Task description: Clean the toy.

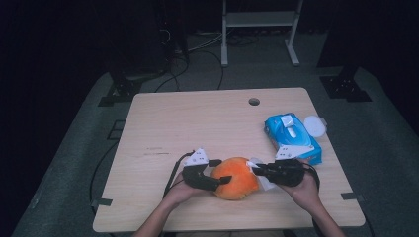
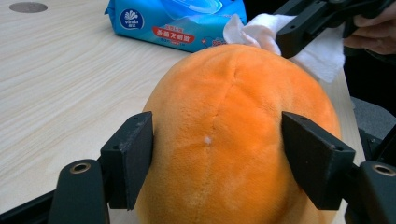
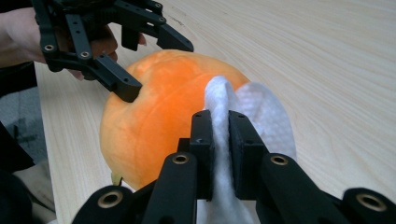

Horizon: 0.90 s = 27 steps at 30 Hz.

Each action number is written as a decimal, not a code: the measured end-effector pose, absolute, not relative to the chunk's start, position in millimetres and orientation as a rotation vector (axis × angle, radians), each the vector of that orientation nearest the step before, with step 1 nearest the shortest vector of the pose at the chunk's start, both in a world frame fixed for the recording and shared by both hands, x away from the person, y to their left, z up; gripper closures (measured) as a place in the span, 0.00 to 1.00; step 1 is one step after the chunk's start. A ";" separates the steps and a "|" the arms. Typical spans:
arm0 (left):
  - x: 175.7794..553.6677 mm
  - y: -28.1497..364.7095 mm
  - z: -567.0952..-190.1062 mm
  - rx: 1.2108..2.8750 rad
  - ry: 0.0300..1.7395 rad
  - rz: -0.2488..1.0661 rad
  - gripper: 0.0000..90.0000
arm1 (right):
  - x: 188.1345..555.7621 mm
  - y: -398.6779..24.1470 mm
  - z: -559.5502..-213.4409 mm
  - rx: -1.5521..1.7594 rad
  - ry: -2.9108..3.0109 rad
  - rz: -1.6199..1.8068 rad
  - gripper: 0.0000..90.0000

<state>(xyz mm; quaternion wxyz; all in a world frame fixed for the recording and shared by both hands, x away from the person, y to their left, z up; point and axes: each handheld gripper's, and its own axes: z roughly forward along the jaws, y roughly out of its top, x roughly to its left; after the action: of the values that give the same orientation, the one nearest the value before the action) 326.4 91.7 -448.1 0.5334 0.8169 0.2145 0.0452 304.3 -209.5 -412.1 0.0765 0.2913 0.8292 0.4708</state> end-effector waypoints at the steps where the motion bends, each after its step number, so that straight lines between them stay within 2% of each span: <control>1: 326.5 91.8 -448.3 1.946 0.513 0.109 0.31 | 302.8 -207.0 -410.2 0.855 2.486 1.403 0.89; 7: 326.4 93.0 -450.2 1.935 0.529 0.109 0.30 | 292.6 -191.4 -403.6 0.753 2.523 1.431 0.89; 15: 320.1 84.8 -449.5 1.935 0.505 0.107 0.29 | 303.7 -208.8 -418.5 0.874 2.497 1.348 0.89; 23: 302.9 69.7 -444.7 1.970 0.410 0.167 0.25 | 304.2 -205.5 -409.8 0.875 2.451 1.426 0.89; 24: 298.6 65.8 -444.1 1.989 0.389 0.206 0.25 | 300.7 -201.5 -407.4 0.845 2.453 1.433 0.89; 27: 299.8 66.6 -444.7 1.988 0.395 0.197 0.25 | 300.0 -200.2 -410.9 0.843 2.466 1.406 0.89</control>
<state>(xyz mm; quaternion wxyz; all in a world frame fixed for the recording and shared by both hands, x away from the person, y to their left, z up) 299.8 66.6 -444.7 0.5248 0.8310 0.1649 0.0824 300.0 -200.2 -410.9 0.0901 0.2836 0.8293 0.4729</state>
